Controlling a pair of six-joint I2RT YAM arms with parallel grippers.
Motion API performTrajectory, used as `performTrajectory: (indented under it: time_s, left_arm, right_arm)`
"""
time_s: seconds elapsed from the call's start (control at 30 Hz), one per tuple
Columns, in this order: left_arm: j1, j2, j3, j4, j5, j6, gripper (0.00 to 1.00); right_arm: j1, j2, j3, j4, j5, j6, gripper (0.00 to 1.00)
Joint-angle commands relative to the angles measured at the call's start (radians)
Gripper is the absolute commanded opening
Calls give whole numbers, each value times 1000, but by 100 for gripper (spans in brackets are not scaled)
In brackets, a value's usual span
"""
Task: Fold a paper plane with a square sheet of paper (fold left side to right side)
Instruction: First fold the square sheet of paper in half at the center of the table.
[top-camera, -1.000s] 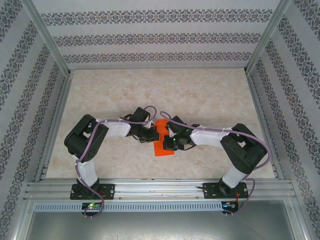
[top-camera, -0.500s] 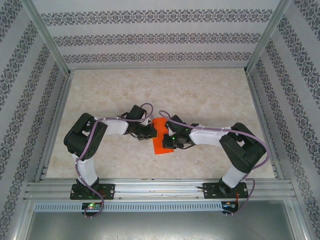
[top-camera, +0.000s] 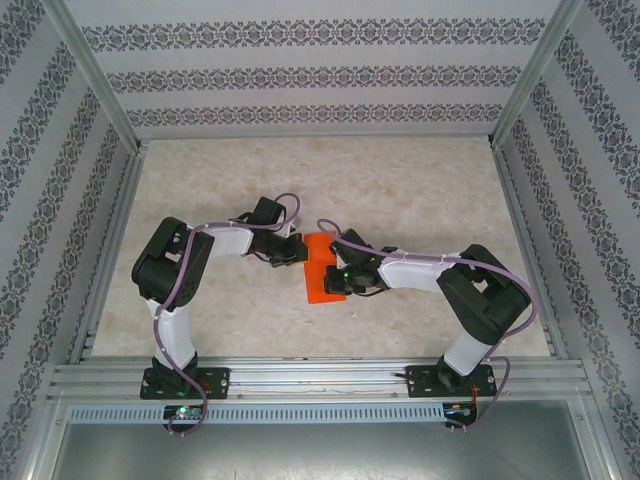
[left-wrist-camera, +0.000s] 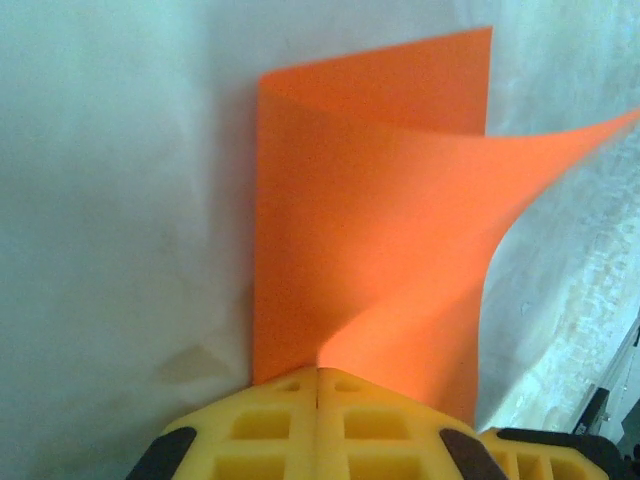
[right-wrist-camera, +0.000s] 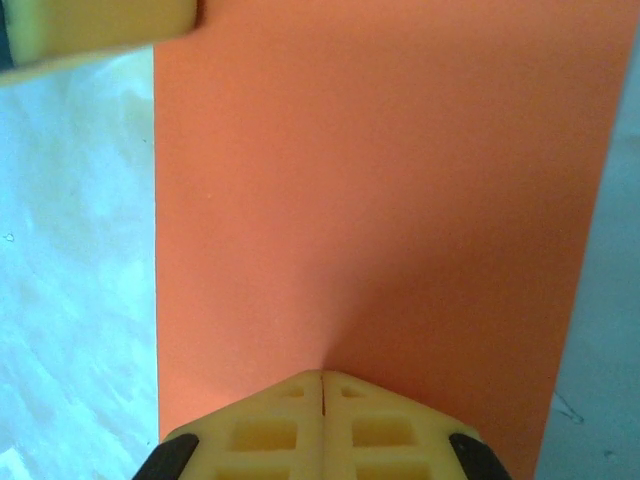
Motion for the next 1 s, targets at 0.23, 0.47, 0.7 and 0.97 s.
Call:
performTrajectory:
  time_s: [0.23, 0.47, 0.7, 0.97]
  left_arm:
    - [77, 107, 142, -45, -175, 62, 0]
    - [99, 150, 190, -46, -188, 59, 0]
    - [103, 190, 250, -43, -189, 49, 1]
    - [105, 214, 283, 2, -173, 7, 1]
  right_arm:
    - [8, 62, -71, -219, 64, -15, 0]
    - [8, 65, -76, -212, 61, -10, 0]
    - [7, 68, -80, -203, 58, -5, 0]
    - [7, 70, -84, -204, 58, -5, 0]
